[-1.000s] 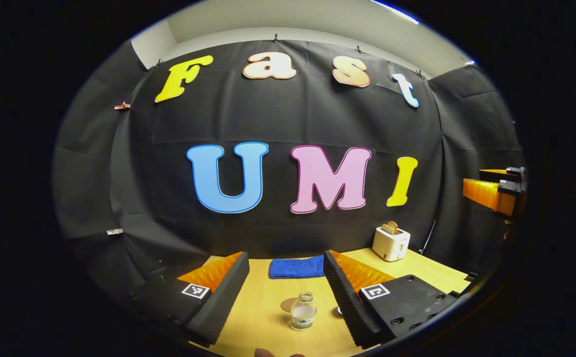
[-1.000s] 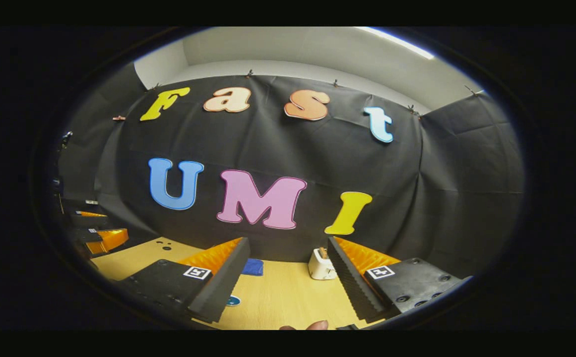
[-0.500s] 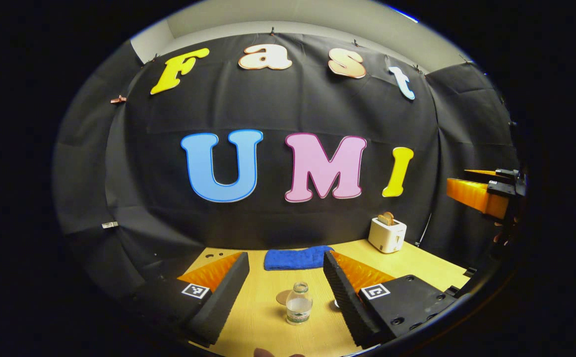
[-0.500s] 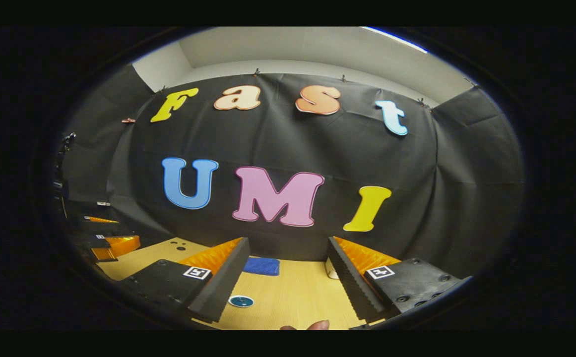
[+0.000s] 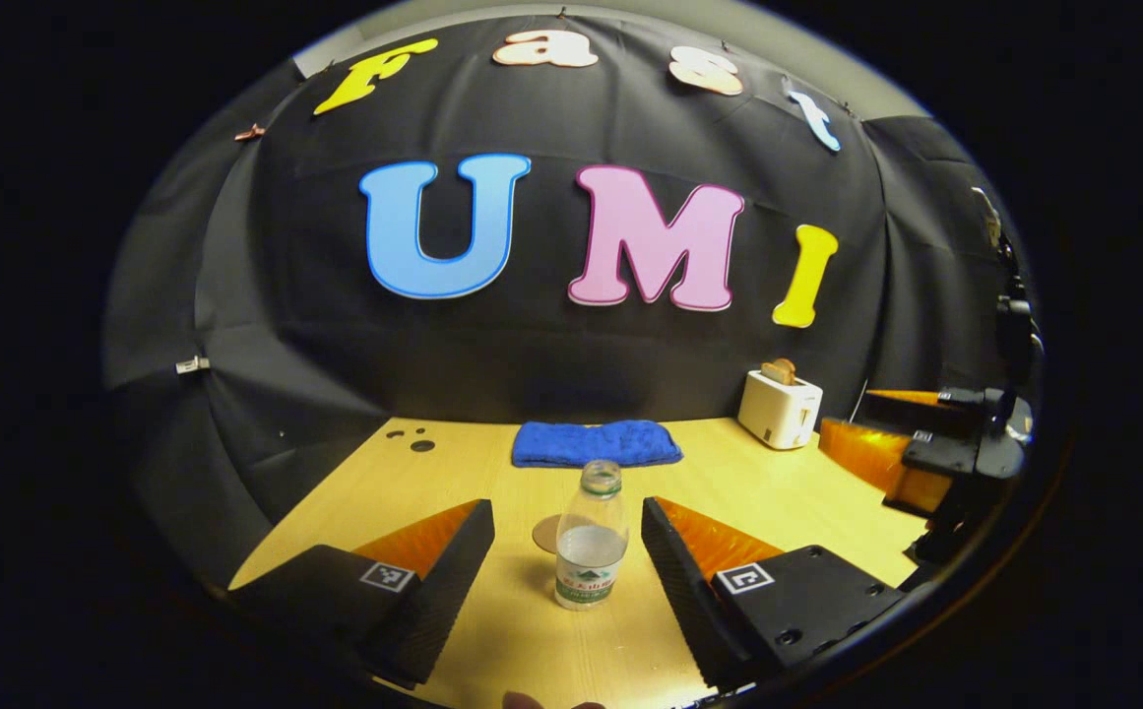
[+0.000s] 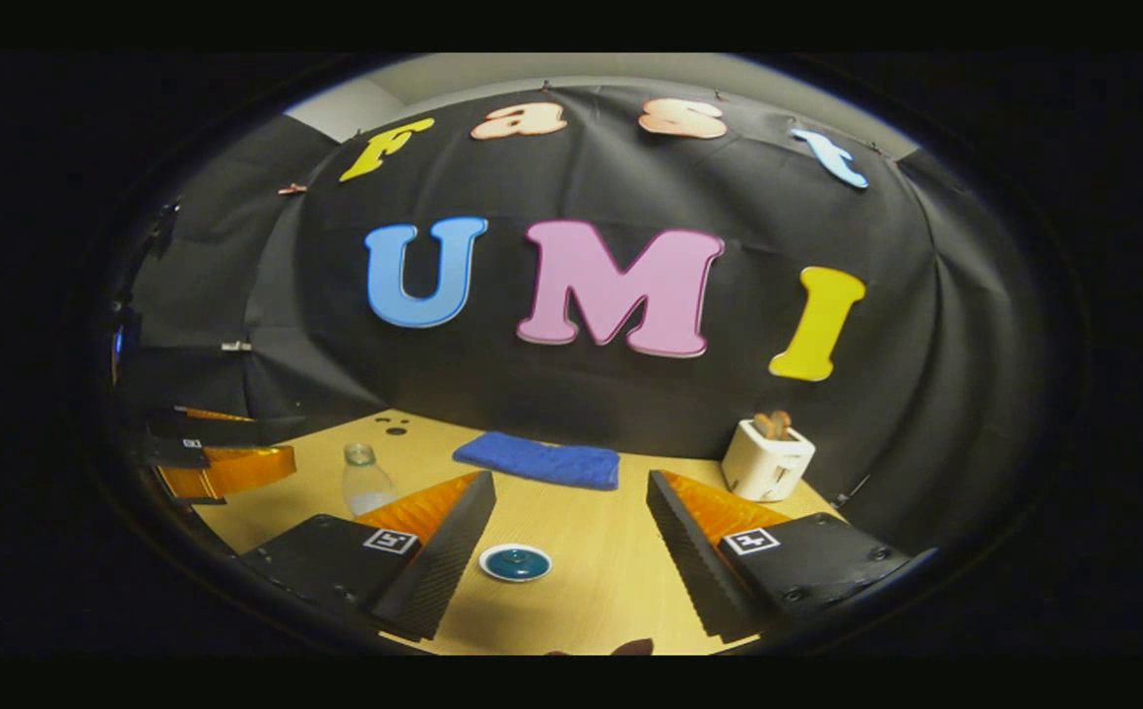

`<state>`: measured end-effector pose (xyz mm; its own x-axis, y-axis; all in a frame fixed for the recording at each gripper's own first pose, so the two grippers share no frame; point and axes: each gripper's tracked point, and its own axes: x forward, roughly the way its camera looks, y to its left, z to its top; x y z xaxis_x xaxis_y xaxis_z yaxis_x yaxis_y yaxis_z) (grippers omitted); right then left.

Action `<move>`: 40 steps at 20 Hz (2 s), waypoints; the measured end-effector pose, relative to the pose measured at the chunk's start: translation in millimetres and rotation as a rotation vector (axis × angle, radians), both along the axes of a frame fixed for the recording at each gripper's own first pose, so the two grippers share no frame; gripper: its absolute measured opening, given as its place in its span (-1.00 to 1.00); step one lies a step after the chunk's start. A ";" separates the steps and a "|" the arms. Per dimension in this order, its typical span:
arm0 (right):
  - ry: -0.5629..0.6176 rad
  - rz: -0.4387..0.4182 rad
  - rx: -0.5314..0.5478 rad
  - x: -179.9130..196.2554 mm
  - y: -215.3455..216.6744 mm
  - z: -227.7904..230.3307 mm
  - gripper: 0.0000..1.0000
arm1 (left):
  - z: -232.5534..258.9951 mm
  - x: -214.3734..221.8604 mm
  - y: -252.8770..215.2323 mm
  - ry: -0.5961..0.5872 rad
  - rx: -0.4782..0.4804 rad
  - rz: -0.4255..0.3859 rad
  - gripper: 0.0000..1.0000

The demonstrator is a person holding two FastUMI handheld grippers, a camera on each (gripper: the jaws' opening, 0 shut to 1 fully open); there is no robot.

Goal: Open the teacup lid with one hand, grasp the water bottle and pour water into the teacup with the other hand; after pouring, place the water bottle on the coaster and then close the teacup lid.

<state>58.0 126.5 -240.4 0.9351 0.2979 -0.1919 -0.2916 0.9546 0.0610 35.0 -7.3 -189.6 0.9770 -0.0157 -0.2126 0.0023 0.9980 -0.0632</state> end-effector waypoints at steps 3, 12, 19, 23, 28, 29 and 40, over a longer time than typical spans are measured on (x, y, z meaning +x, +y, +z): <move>0.042 0.033 0.002 15.0 18.0 -52.5 0.91 | -30.9 16.7 -5.6 0.004 -0.020 -0.002 0.91; 0.167 0.140 -0.017 37.5 64.9 -155.8 0.54 | -104.6 36.2 -24.5 0.064 -0.013 -0.019 0.91; 0.219 0.143 -0.006 35.6 70.9 -173.7 0.18 | -122.3 43.5 -24.1 0.079 -0.014 -0.025 0.91; 0.219 0.146 0.012 35.5 72.6 -170.1 -0.27 | -126.2 49.4 -25.8 0.080 -0.013 -0.033 0.91; 0.198 0.161 0.016 32.8 73.2 -162.2 -0.39 | -126.7 58.0 -31.8 0.073 0.000 -0.048 0.91; 0.192 0.158 0.021 33.8 71.6 -159.8 -0.29 | -126.8 60.0 -32.6 0.073 0.001 -0.049 0.91; 0.132 0.044 0.020 48.1 1.4 -131.6 -0.39 | -144.5 79.8 -27.7 0.118 0.020 -0.007 0.70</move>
<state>106.1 127.9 -372.1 0.8881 0.3428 -0.3061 -0.3209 0.9394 0.1208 114.9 -35.1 -334.1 0.9450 -0.0172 -0.3266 0.0034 0.9991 -0.0430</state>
